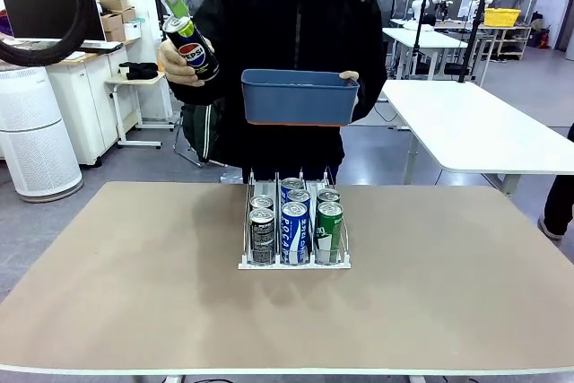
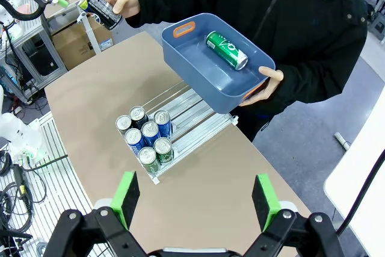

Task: Fill the beverage cans into the dispenser.
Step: Pick up the Pepsi coke handed by the human.

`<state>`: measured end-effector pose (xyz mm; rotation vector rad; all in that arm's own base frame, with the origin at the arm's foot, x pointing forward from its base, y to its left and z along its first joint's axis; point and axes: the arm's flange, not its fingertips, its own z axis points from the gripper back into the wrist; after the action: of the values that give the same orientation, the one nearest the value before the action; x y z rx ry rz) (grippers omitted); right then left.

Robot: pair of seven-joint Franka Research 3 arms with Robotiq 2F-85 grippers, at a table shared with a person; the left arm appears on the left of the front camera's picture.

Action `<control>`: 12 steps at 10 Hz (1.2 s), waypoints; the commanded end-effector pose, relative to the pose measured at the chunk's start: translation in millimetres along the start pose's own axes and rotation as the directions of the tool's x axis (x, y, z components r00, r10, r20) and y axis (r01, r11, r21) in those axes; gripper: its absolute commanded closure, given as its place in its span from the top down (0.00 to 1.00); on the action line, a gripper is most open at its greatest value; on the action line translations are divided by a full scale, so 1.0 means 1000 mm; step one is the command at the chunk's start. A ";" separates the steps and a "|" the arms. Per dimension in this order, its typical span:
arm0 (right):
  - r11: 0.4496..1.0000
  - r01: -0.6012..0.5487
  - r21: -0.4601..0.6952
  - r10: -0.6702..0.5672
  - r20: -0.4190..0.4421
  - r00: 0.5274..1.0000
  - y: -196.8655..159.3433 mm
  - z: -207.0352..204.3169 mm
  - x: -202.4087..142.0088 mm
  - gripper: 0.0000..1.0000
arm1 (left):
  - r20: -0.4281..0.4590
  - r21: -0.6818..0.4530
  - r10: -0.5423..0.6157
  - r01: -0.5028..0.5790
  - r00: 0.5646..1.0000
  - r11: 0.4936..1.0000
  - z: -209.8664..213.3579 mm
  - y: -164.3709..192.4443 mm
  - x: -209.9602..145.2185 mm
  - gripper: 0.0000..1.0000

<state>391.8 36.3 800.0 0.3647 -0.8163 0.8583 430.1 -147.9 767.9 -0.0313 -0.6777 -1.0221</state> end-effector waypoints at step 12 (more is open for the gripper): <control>1.000 0.002 0.001 -0.002 0.000 1.000 0.000 0.000 0.000 1.00 | 0.078 -0.046 0.035 -0.032 0.996 0.998 -0.056 0.010 -0.029 1.00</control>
<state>391.8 36.2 800.0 0.3647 -0.8162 0.8583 453.4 -145.5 718.6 -0.0914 -0.6939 -0.9829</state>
